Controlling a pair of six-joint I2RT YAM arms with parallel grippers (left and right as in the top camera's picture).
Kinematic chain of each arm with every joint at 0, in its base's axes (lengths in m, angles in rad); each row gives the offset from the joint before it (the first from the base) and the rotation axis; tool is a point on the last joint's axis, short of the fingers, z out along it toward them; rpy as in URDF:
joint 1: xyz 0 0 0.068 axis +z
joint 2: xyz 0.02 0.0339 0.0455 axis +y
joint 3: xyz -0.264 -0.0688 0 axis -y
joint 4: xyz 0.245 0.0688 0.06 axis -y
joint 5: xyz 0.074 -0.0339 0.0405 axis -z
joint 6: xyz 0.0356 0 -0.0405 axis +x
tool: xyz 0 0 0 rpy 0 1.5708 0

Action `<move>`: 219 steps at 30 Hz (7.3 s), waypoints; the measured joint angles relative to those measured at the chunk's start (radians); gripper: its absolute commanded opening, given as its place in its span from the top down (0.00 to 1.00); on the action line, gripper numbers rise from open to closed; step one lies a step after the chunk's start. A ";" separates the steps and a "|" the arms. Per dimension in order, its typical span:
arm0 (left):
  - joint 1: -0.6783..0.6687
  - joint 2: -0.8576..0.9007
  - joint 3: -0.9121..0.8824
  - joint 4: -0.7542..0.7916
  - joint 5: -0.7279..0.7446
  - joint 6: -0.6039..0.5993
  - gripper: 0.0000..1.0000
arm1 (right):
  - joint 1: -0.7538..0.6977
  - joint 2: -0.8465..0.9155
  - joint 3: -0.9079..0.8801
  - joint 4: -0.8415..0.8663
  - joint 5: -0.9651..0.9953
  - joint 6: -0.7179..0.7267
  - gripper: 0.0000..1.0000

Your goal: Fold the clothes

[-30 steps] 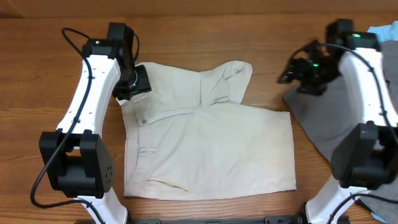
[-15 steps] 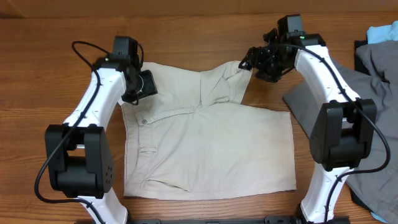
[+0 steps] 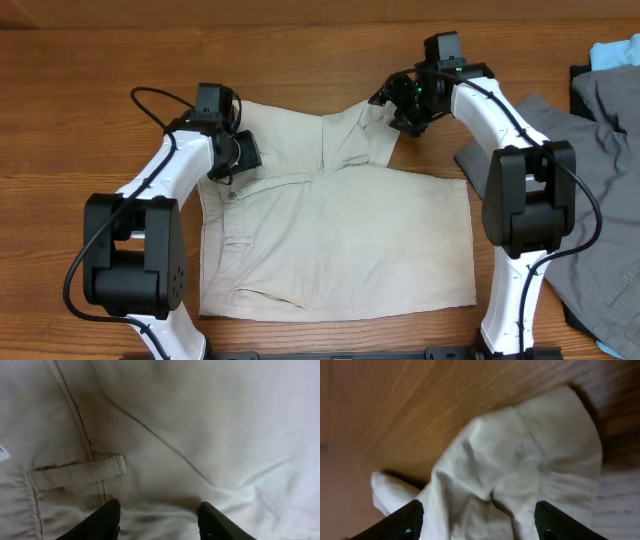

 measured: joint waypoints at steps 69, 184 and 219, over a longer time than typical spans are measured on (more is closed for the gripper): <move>0.055 0.079 0.055 -0.063 0.014 0.009 0.48 | -0.178 0.026 0.311 -0.740 0.397 -0.487 0.40; 0.145 0.108 0.004 -0.472 -0.578 -0.126 0.83 | 0.075 -0.020 0.129 -0.596 -0.107 -0.822 0.13; 0.132 0.108 0.017 -0.459 -0.547 -0.126 0.80 | 0.101 0.085 0.532 -0.513 0.002 -0.740 0.96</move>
